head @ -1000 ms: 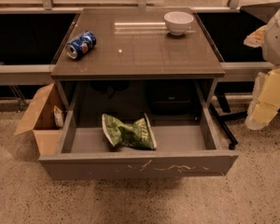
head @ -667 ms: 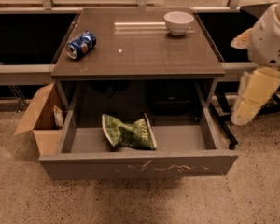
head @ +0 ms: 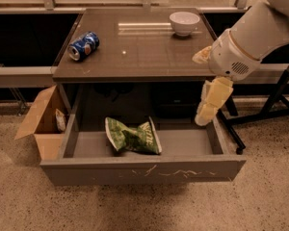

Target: Pick green jalapeno chip bag from top drawer and place on counter

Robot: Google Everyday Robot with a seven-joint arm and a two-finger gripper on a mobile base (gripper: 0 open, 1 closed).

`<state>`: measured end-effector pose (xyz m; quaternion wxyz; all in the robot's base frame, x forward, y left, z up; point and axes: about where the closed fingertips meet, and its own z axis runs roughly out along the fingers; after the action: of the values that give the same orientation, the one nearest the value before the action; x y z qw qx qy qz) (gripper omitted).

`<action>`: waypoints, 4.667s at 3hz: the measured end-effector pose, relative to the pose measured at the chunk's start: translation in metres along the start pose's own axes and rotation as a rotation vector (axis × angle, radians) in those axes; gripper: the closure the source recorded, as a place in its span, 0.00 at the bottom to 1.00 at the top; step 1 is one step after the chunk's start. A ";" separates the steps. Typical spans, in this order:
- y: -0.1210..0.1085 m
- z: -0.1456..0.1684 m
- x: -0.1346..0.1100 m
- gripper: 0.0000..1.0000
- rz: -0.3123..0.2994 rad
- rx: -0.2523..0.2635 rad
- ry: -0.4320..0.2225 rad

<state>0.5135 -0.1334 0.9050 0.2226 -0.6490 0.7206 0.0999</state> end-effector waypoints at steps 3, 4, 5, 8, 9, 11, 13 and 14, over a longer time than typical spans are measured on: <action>0.004 0.091 -0.035 0.00 -0.059 -0.142 -0.097; 0.005 0.114 -0.046 0.00 -0.110 -0.192 -0.079; 0.012 0.151 -0.060 0.00 -0.148 -0.267 -0.073; -0.003 0.252 -0.046 0.00 -0.202 -0.321 -0.123; -0.019 0.266 -0.034 0.00 -0.191 -0.308 -0.139; -0.041 0.295 -0.012 0.00 -0.179 -0.291 -0.122; -0.049 0.330 0.006 0.00 -0.157 -0.325 -0.059; -0.047 0.341 0.009 0.13 -0.156 -0.340 -0.045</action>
Offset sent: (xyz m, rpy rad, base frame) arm 0.0208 0.1052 -0.0982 0.1237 0.1331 0.1965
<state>0.6241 -0.0007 0.6072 0.1328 -0.7289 0.6355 0.2173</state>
